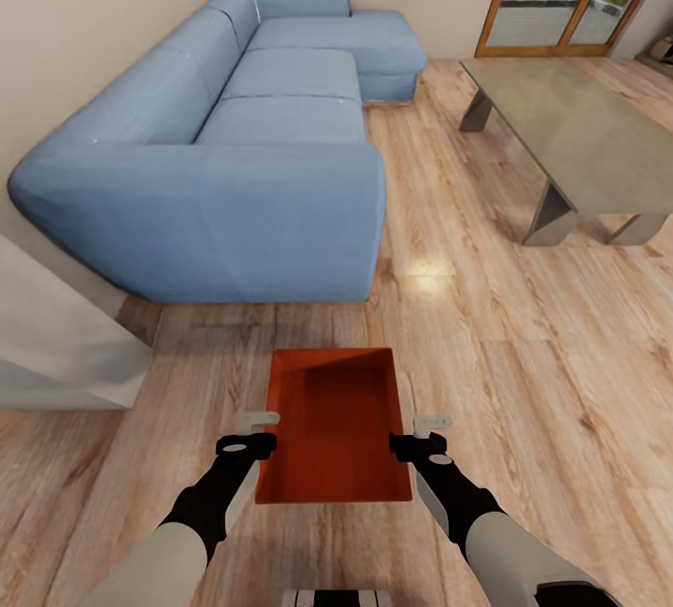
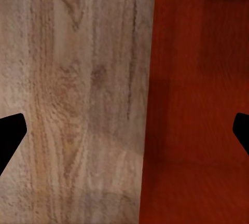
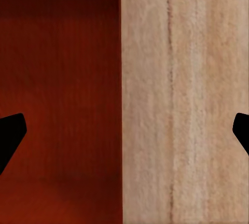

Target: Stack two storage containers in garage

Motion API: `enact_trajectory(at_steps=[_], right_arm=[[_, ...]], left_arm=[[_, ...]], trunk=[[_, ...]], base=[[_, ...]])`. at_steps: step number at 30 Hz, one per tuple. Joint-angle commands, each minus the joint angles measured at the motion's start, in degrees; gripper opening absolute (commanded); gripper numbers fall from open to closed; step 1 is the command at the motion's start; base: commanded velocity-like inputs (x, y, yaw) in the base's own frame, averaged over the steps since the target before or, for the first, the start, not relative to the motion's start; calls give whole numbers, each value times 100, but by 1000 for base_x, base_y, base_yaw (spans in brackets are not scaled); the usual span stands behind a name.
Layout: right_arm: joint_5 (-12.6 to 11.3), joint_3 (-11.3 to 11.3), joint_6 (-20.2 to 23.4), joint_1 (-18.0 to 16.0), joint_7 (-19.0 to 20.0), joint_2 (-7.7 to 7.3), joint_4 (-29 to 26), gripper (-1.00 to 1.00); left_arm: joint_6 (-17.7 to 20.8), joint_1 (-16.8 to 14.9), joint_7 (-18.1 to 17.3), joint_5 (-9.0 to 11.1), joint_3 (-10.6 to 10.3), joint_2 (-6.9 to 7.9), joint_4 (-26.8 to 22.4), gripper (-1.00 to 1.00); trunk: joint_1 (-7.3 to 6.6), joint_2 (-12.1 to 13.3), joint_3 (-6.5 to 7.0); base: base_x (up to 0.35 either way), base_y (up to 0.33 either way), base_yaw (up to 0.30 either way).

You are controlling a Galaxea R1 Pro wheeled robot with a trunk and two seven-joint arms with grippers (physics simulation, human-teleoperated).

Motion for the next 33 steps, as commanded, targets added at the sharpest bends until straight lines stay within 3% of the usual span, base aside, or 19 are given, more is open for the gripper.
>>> enact_trajectory(at_steps=[1,33], right_arm=[[26,10,18,-1,-25,1,-4,100],[34,-8,-43,-1,-57,27,321,100]], left_arm=[[33,0,40,25,-31,4,-9,100],[34,2,38,25,-31,4,3,100]], trunk=[[22,-43,-22],[725,-1326,-596]], base=[[0,0,0],[0,0,0]])
